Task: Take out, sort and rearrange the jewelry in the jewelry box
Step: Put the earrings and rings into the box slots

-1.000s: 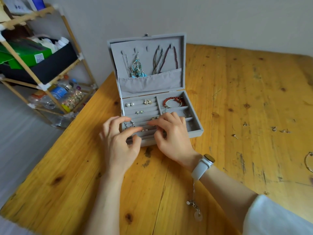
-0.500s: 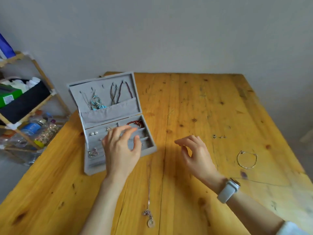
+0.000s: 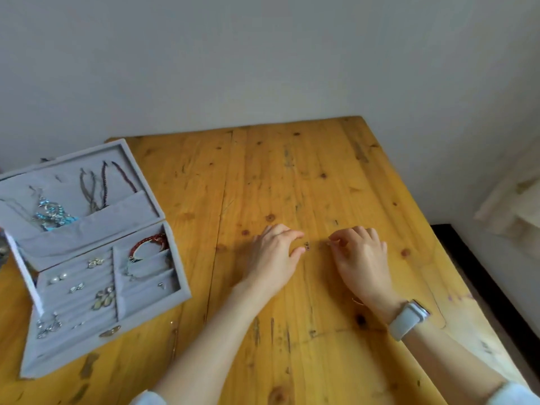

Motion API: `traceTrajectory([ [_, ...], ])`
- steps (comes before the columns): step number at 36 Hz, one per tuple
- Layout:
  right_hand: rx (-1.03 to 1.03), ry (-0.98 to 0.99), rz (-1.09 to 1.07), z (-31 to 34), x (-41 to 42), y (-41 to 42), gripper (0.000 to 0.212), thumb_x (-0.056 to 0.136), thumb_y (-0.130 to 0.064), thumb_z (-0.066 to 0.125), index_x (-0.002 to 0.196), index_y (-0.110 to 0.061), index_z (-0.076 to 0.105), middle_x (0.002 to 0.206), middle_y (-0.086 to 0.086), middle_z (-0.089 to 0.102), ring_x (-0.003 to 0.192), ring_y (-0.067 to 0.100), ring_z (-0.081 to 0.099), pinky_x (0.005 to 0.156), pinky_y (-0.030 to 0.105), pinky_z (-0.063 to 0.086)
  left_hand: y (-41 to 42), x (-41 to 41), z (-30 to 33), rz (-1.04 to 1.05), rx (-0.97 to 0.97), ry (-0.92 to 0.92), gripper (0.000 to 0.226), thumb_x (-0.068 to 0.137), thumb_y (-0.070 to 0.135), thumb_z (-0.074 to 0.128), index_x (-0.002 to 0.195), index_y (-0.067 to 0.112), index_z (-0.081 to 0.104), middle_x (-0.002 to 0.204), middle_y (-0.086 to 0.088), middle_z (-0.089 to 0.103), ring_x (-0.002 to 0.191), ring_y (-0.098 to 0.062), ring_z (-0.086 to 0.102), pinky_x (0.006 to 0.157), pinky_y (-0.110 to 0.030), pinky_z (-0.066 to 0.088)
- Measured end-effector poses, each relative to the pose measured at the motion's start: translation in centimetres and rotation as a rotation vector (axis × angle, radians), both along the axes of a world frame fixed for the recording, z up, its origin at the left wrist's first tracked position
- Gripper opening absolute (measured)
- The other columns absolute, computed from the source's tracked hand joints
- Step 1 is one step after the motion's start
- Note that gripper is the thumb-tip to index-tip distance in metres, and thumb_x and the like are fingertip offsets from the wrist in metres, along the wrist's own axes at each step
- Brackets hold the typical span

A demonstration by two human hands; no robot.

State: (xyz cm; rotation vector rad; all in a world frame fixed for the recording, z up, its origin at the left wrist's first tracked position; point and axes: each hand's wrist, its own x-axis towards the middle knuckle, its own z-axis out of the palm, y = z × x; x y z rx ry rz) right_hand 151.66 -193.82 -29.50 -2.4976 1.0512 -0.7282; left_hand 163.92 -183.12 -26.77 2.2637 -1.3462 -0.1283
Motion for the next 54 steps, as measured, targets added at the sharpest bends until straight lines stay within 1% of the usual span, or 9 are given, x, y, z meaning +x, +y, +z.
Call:
traceTrajectory([
  [5, 0.032, -0.059, -0.027, -0.5, -0.4, -0.6, 0.01, 0.085, -0.016, 0.06, 0.094, -0.018, 0.065, 0.087, 0.0, 0.06, 0.088, 0.024, 0.048, 0.071, 0.033, 0.027, -2.1, 0.0, -0.8, -0.075, 0.026, 0.015, 0.031, 0.091, 0.026, 0.056, 0.121, 0.019, 0.061, 0.112, -0.001, 0.055, 0.111, -0.017, 0.048, 0.097, -0.03, 0.036],
  [15, 0.067, -0.111, 0.023, 0.3, -0.4, -0.4, 0.014, 0.086, -0.014, 0.057, 0.096, -0.019, 0.065, 0.086, -0.005, 0.057, 0.087, 0.018, 0.045, 0.072, 0.031, 0.026, -1.3, 0.8, -0.5, 0.053, -0.214, 0.221, 0.015, 0.088, 0.016, 0.06, 0.099, 0.015, 0.07, 0.093, 0.01, 0.063, 0.085, 0.001, 0.056, 0.073, 0.005, 0.033],
  [19, 0.09, -0.145, 0.084, 0.6, -0.1, 0.5, 0.013, 0.087, -0.014, 0.056, 0.095, -0.019, 0.065, 0.085, -0.008, 0.054, 0.082, 0.012, 0.041, 0.071, 0.029, 0.026, 0.2, 0.4, 0.6, 0.196, -0.369, 0.592, 0.015, 0.089, 0.014, 0.059, 0.087, 0.027, 0.067, 0.082, 0.011, 0.067, 0.077, 0.0, 0.061, 0.073, -0.01, 0.046],
  [23, 0.226, -0.264, 0.241, 1.5, 0.5, 2.9, 0.011, 0.087, -0.011, 0.058, 0.092, -0.018, 0.065, 0.08, -0.011, 0.053, 0.075, 0.009, 0.046, 0.072, 0.022, 0.035, 2.7, -0.6, 1.5, 0.334, -0.577, 1.088, 0.013, 0.09, 0.006, 0.056, 0.09, 0.012, 0.067, 0.081, -0.001, 0.07, 0.075, -0.01, 0.063, 0.075, -0.025, 0.052],
  [32, 0.424, -0.508, 0.459, 3.1, 1.4, 11.2, 0.012, 0.08, -0.037, 0.054, 0.086, -0.028, 0.059, 0.078, -0.018, 0.056, 0.074, 0.001, 0.05, 0.067, 0.008, 0.036, 9.9, -2.7, 1.8, 0.408, -0.708, 1.24, 0.01, 0.085, 0.005, 0.058, 0.091, 0.008, 0.066, 0.086, -0.01, 0.068, 0.082, -0.018, 0.063, 0.074, -0.025, 0.05],
  [35, 0.451, -0.51, 0.477, 2.8, 0.9, 13.4, 0.006, 0.08, -0.038, 0.054, 0.084, -0.035, 0.056, 0.078, -0.016, 0.057, 0.073, 0.004, 0.051, 0.067, 0.009, 0.037, 12.6, -3.9, 1.7, 0.438, -0.721, 1.198, 0.011, 0.085, 0.004, 0.059, 0.089, 0.009, 0.067, 0.083, -0.006, 0.07, 0.079, -0.014, 0.064, 0.072, -0.022, 0.051],
  [39, 0.452, -0.439, 0.443, 1.5, -1.1, 15.7, 0.017, 0.083, -0.021, 0.059, 0.084, -0.038, 0.054, 0.082, -0.014, 0.058, 0.074, 0.005, 0.051, 0.067, 0.01, 0.037, 17.0, -5.1, 0.9, 0.507, -0.645, 0.837, 0.014, 0.085, 0.004, 0.06, 0.085, 0.015, 0.068, 0.08, 0.004, 0.073, 0.077, -0.005, 0.066, 0.071, -0.014, 0.049],
  [43, 0.372, -0.222, 0.485, -0.2, -3.5, 17.7, 0.01, 0.086, -0.015, 0.059, 0.09, -0.023, 0.061, 0.084, -0.011, 0.056, 0.083, 0.005, 0.051, 0.073, 0.017, 0.039, 21.2, -5.6, -0.9, 0.507, -0.525, 0.598, 0.023, 0.083, 0.003, 0.064, 0.08, 0.026, 0.069, 0.079, 0.013, 0.071, 0.075, 0.001, 0.063, 0.07, -0.01, 0.047],
  [54, 0.059, -0.031, 0.493, -1.1, -3.8, 18.5, 0.013, 0.084, -0.012, 0.057, 0.095, -0.011, 0.064, 0.087, 0.002, 0.059, 0.08, 0.018, 0.045, 0.071, 0.028, 0.039, 23.5, -4.0, -3.3, 0.457, -0.463, 0.323, 0.029, 0.084, -0.001, 0.061, 0.089, 0.027, 0.064, 0.084, 0.011, 0.062, 0.077, -0.008, 0.056, 0.071, -0.018, 0.046],
])
